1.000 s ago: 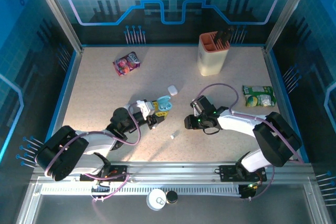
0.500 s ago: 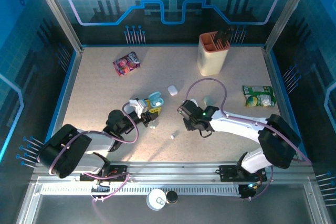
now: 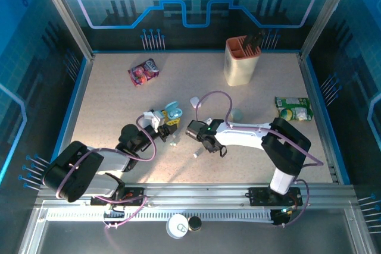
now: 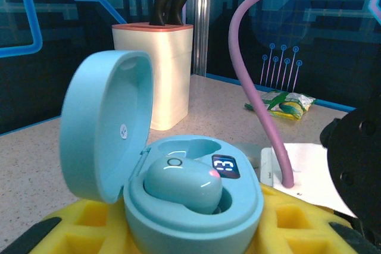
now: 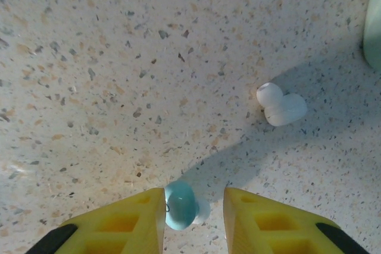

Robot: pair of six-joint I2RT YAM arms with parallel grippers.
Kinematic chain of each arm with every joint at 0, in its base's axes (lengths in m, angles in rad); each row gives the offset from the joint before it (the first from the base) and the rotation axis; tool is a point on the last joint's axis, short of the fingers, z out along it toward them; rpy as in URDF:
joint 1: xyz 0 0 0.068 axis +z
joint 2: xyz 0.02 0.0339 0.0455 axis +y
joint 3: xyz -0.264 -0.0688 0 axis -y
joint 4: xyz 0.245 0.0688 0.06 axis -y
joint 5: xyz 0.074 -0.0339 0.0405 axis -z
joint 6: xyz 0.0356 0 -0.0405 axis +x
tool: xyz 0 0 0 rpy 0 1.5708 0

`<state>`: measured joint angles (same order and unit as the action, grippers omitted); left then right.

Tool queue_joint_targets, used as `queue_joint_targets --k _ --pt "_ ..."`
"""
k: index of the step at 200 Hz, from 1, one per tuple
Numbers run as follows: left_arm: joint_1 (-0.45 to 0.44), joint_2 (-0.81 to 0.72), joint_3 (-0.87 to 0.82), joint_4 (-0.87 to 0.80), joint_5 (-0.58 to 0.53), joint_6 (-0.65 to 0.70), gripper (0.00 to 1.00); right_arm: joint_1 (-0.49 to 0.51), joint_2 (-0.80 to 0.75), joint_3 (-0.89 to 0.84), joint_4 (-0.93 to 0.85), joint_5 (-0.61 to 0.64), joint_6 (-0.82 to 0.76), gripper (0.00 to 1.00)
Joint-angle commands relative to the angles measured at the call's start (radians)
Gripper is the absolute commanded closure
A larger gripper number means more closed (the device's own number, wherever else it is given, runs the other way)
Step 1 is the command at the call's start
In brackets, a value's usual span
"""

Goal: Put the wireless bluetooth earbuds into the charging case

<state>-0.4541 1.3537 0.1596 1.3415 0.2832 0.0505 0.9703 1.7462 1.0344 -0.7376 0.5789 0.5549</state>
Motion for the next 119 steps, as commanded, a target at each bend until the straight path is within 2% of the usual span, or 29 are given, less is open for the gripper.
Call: queue_joint_targets --k 1,66,95,119 --pt "0.009 -0.015 -0.004 0.032 0.001 -0.017 0.65 0.014 0.035 0.023 -0.034 0.002 -0.008 0.70" --pt "0.009 0.001 0.000 0.047 0.015 -0.027 0.65 0.013 0.082 0.041 -0.051 0.005 -0.010 0.73" --pt "0.009 0.004 0.001 0.048 0.019 -0.027 0.65 0.013 0.070 0.042 -0.060 0.005 -0.006 0.82" --pt "0.009 0.013 0.003 0.043 0.034 -0.019 0.65 0.013 0.027 0.041 -0.055 -0.010 -0.018 0.82"
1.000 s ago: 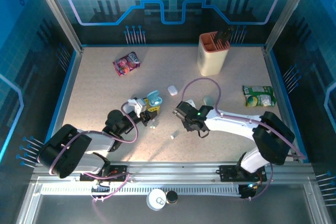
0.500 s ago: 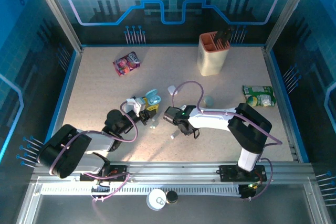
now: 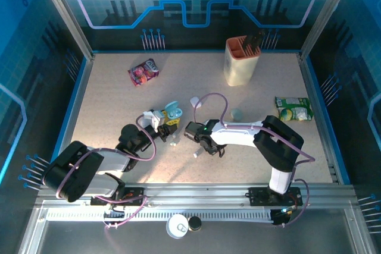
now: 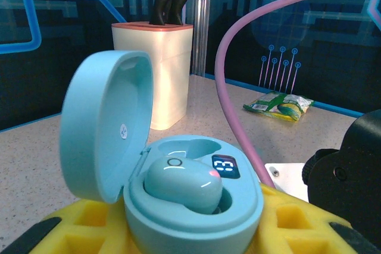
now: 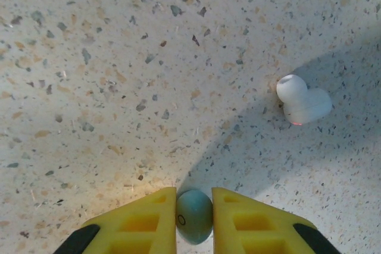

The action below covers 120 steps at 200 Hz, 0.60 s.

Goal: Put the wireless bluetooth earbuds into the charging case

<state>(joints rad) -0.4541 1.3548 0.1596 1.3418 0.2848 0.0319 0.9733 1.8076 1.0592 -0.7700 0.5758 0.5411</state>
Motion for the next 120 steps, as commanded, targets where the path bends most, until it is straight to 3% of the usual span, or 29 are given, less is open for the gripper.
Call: queue_joint_targets --k 1,30,55,72,92,120 --pt "0.009 0.012 0.004 0.042 0.032 0.000 0.65 0.009 -0.036 0.015 -0.022 -0.008 -0.007 0.82" --pt "0.010 0.032 0.016 -0.005 0.100 0.044 0.66 -0.007 -0.157 -0.003 0.028 -0.084 -0.053 0.81" --pt "0.008 0.038 0.023 -0.023 0.166 0.056 0.66 -0.052 -0.310 -0.040 0.115 -0.239 -0.104 0.81" --pt "0.008 0.038 0.023 -0.023 0.197 0.065 0.66 -0.098 -0.433 -0.074 0.200 -0.410 -0.139 0.81" --pt "0.005 0.030 0.033 -0.050 0.279 0.075 0.66 -0.190 -0.549 -0.118 0.320 -0.729 -0.141 0.81" --pt "-0.017 -0.005 0.069 -0.172 0.363 0.091 0.66 -0.242 -0.622 -0.098 0.369 -0.916 -0.154 0.80"
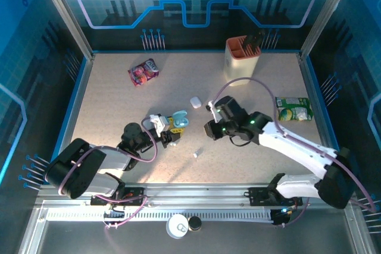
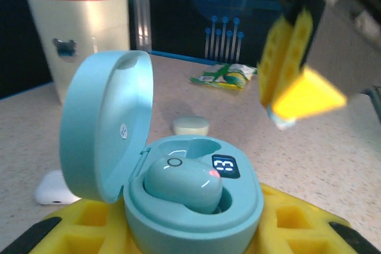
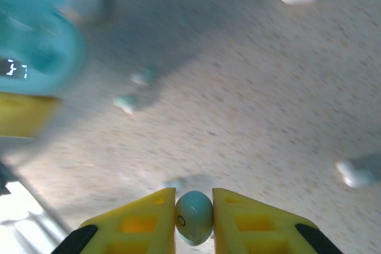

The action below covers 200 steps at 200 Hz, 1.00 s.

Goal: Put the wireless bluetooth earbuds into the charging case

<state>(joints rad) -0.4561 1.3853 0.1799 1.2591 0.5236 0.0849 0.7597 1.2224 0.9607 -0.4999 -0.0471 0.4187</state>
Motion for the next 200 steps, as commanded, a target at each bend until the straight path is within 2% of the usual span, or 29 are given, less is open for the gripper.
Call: queue_joint_targets --k 1,26,53,200 --pt "-0.016 -0.038 0.050 -0.093 0.126 0.039 0.66 -0.031 -0.039 0.001 0.100 -0.299 -0.033 0.80" --pt "-0.038 -0.068 0.069 -0.159 0.176 0.043 0.66 -0.054 -0.039 0.014 0.162 -0.429 -0.020 0.80" --pt "-0.047 -0.088 0.072 -0.154 0.205 0.017 0.66 -0.056 -0.015 0.027 0.209 -0.494 -0.009 0.80" --pt "-0.054 -0.085 0.069 -0.108 0.238 -0.028 0.66 -0.083 0.062 -0.012 0.289 -0.524 0.004 0.80"
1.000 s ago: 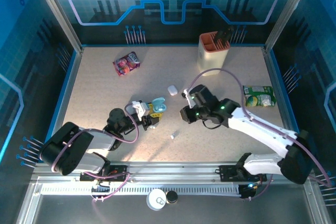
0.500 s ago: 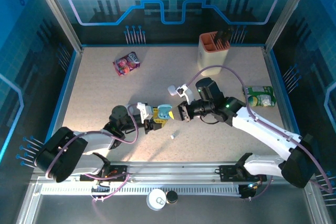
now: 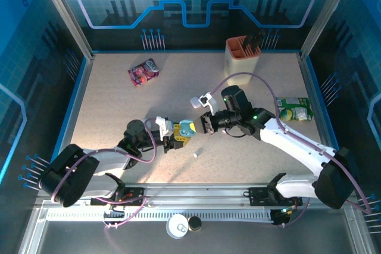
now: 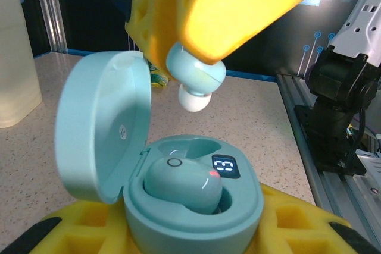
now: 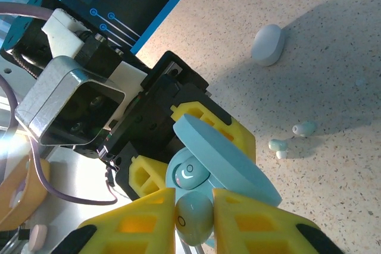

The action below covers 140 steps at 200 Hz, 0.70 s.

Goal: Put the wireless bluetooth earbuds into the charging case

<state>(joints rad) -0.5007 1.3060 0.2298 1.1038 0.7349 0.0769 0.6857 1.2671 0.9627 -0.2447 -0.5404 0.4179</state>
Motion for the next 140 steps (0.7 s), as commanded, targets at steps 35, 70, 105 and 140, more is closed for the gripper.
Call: queue_joint_targets --k 35,70,105,140 --pt "-0.010 0.001 0.020 0.082 0.005 -0.036 0.66 -0.009 0.031 -0.025 0.037 -0.029 0.002 0.80" --pt "-0.009 0.007 0.025 0.103 -0.025 -0.045 0.66 -0.009 0.038 -0.041 0.035 -0.021 -0.004 0.80" --pt "-0.010 0.023 0.025 0.143 -0.030 -0.064 0.66 -0.012 0.050 -0.050 0.033 -0.011 -0.011 0.80" --pt "-0.010 0.032 0.025 0.155 -0.016 -0.067 0.66 -0.011 0.065 -0.050 0.033 -0.002 -0.013 0.80"
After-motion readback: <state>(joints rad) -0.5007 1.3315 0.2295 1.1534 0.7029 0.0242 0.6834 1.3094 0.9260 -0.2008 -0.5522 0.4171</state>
